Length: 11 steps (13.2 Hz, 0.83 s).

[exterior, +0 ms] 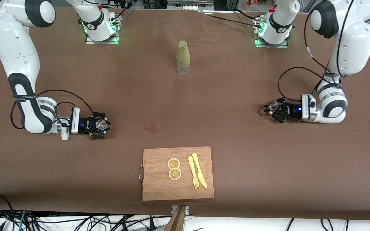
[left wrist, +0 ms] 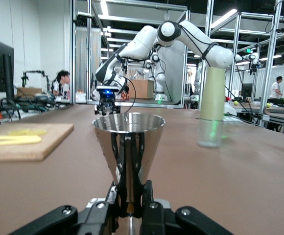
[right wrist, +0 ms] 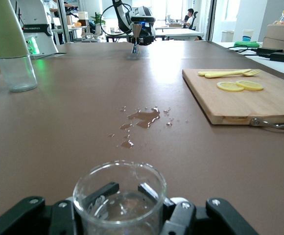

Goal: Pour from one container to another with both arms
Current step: 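Lift the glass cup toward the jigger while the left gripper brings the jigger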

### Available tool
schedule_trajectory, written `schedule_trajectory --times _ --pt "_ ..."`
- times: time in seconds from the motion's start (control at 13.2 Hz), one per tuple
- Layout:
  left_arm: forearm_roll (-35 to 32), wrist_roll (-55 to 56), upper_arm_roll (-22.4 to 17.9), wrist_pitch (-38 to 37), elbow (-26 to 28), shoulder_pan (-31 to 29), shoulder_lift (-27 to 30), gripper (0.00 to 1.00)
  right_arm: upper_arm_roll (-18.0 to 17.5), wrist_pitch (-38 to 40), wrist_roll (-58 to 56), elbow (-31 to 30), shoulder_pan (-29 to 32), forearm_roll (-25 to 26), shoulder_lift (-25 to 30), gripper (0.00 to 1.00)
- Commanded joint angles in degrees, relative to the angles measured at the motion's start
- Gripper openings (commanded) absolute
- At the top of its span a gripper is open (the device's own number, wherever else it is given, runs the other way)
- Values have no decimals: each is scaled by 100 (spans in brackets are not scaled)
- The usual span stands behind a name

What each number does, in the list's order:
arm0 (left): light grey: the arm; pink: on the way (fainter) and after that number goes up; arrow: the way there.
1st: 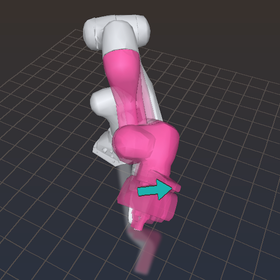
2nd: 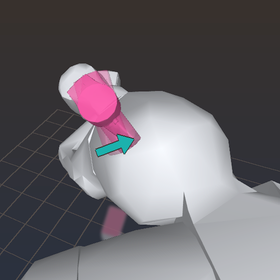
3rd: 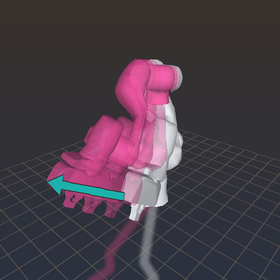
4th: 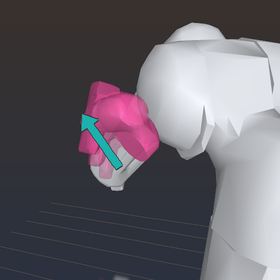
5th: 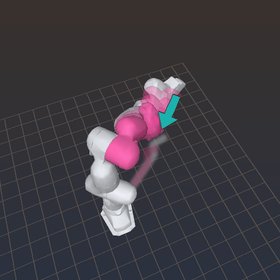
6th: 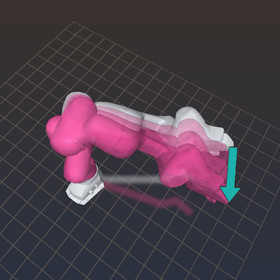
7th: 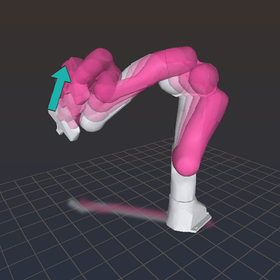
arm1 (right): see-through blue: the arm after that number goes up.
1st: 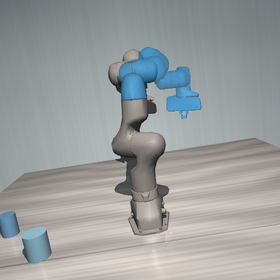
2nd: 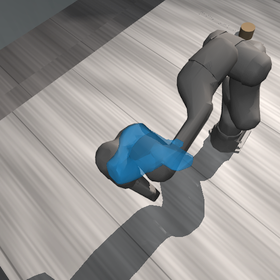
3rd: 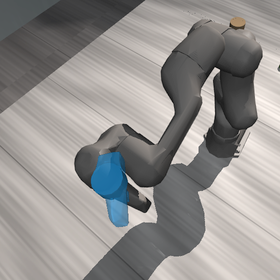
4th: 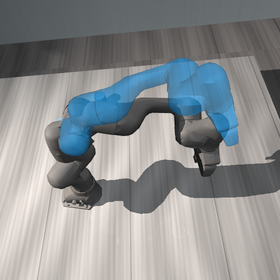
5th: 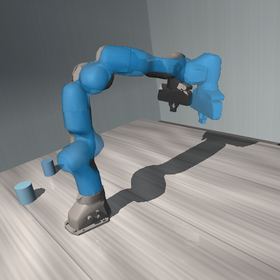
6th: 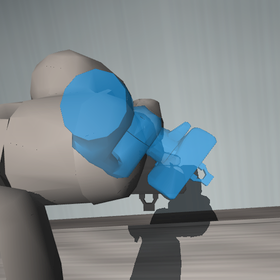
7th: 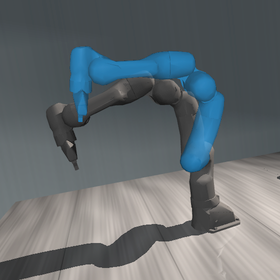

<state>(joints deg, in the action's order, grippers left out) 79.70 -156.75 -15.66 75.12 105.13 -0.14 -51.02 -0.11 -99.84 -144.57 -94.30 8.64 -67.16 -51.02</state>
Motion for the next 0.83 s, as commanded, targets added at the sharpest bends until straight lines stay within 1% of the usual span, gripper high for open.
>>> schedule_trajectory --times 0.0,0.15,0.23,0.38,0.61,0.76 --pt "441 -287 44 318 -54 522 30 0 -33 0 446 -27 -46 -52 250 27" --pt "660 -172 264 635 -89 742 92 0 -103 -35 771 96 -125 10 416 27" --pt "835 -111 335 784 -89 900 118 0 -95 -157 912 96 -247 19 600 27" --pt "1117 108 457 1065 -90 1199 189 0 -95 -439 1272 0 -484 19 996 27" --pt "1513 197 914 1697 -98 1454 198 0 -95 -798 1458 -175 -836 -25 1400 27" --pt "1759 434 1090 2154 -256 1796 198 0 -95 -1107 1808 -220 -1100 -34 1498 27"
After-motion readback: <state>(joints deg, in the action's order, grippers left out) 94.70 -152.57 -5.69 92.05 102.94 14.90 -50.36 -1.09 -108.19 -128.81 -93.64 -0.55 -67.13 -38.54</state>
